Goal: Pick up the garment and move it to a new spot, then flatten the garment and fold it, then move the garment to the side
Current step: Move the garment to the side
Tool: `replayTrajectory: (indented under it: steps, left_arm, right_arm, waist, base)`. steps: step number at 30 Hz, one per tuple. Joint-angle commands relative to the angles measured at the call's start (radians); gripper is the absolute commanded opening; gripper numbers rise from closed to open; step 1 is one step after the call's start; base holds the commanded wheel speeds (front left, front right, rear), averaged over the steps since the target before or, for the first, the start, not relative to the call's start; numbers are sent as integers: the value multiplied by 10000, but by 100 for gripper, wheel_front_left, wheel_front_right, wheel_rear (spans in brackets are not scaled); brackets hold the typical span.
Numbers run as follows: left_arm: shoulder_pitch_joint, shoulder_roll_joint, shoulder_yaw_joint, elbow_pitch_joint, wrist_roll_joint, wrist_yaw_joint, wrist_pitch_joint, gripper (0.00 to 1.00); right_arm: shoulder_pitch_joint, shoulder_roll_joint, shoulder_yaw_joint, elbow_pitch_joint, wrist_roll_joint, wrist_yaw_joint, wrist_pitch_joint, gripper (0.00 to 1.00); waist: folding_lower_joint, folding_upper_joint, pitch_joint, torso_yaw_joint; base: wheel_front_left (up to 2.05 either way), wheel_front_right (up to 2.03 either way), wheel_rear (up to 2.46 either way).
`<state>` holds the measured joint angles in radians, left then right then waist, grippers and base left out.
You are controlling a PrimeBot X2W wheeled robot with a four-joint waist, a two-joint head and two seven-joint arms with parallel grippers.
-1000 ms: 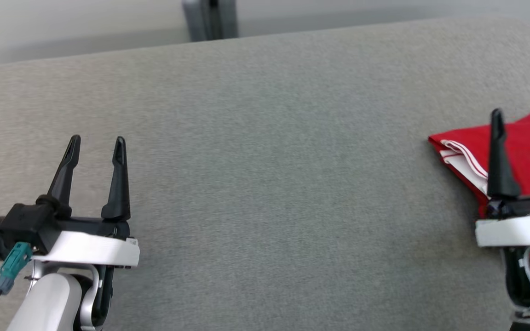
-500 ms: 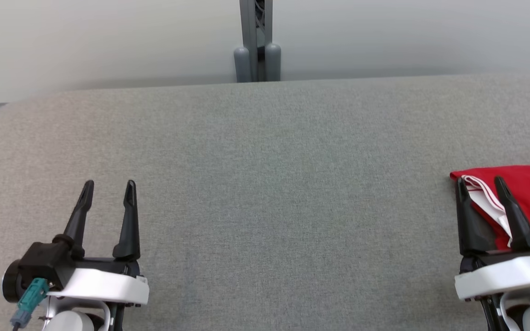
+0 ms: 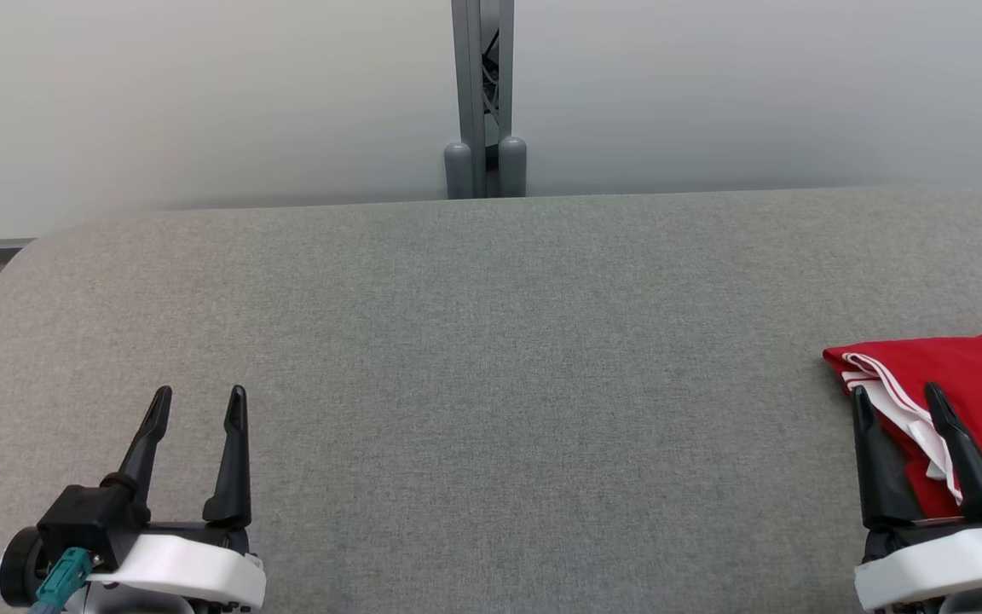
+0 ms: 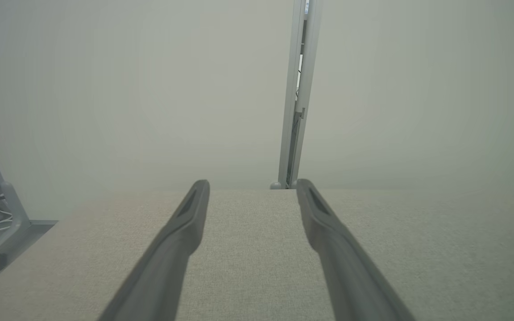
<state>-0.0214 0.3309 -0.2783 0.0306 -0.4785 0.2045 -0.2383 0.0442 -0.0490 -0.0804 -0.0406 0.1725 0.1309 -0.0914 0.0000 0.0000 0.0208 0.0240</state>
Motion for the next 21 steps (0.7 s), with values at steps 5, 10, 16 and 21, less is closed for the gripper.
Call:
replayTrajectory:
  steps: [5,10,16,21]
  left_arm:
    - [-1,110,18,133,145,-206,-129,100]
    - [-204,18,216,304,168,-443,-233,100]
    - [-116,-142,390,389,435,-621,-265,100]
    - [-17,-216,366,408,747,-565,-266,100]
  right_arm:
    - [255,-45,25,-307,-73,-5,118,100]
    - [331,-44,-33,-454,-91,-5,192,100]
    - [336,-45,-71,-482,-134,-5,230,100]
    - [329,-43,-52,-457,-181,-5,258,100]
  waist:
    - [0,0,-90,-22]
    - [0,0,-81,-21]
    - [0,0,-72,-38]
    - [0,0,-70,-8]
  base:
    - [0,0,0]
    - [0,0,0]
    - [0,0,0]
    - [0,0,0]
